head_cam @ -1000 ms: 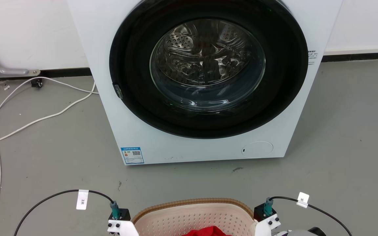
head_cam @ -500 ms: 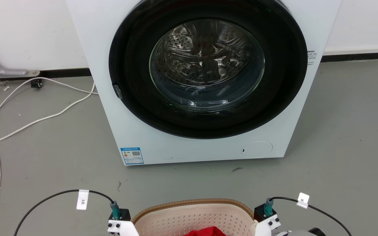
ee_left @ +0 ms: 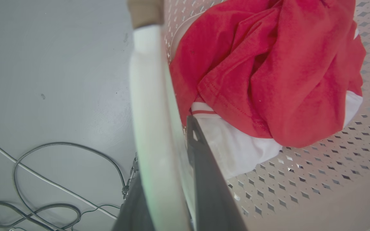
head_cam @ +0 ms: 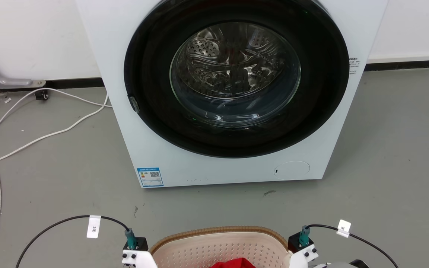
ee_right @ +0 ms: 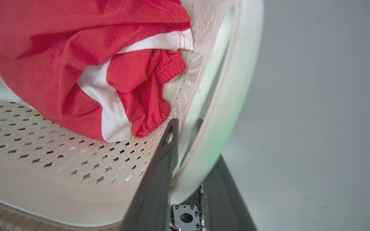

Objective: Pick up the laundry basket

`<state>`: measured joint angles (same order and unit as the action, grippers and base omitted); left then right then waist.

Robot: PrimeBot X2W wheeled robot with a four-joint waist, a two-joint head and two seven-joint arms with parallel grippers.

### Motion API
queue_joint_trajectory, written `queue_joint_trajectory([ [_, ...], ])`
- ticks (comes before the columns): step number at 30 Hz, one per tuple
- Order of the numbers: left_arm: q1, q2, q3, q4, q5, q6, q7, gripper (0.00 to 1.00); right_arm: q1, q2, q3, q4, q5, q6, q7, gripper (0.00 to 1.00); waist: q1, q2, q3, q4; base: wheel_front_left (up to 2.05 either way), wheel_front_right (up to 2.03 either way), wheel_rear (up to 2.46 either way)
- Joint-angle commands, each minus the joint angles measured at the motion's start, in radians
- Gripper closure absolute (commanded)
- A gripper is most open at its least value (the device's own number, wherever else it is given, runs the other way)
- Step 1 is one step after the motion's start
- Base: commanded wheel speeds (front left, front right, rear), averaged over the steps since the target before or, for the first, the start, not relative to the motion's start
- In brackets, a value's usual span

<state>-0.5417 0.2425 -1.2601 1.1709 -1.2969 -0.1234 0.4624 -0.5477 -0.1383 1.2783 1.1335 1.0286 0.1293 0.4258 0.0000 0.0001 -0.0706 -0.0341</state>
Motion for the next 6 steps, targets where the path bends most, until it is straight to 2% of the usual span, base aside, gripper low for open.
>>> queue_joint_trajectory([
  [1, -0.012, 0.001, -0.006, -0.006, 0.000, -0.012, 0.000, 1.00, 0.013, 0.001, 0.005, 0.001, -0.003, 0.003, -0.002, 1.00, 0.0000, -0.0001, 0.000, 0.000, 0.00, 0.00, 0.00],
  [6, -0.014, 0.002, -0.007, -0.005, 0.000, -0.012, 0.000, 1.00, 0.014, 0.001, 0.005, 0.003, -0.002, 0.003, -0.003, 1.00, 0.0000, -0.0001, 0.000, 0.003, 0.00, 0.00, 0.00],
])
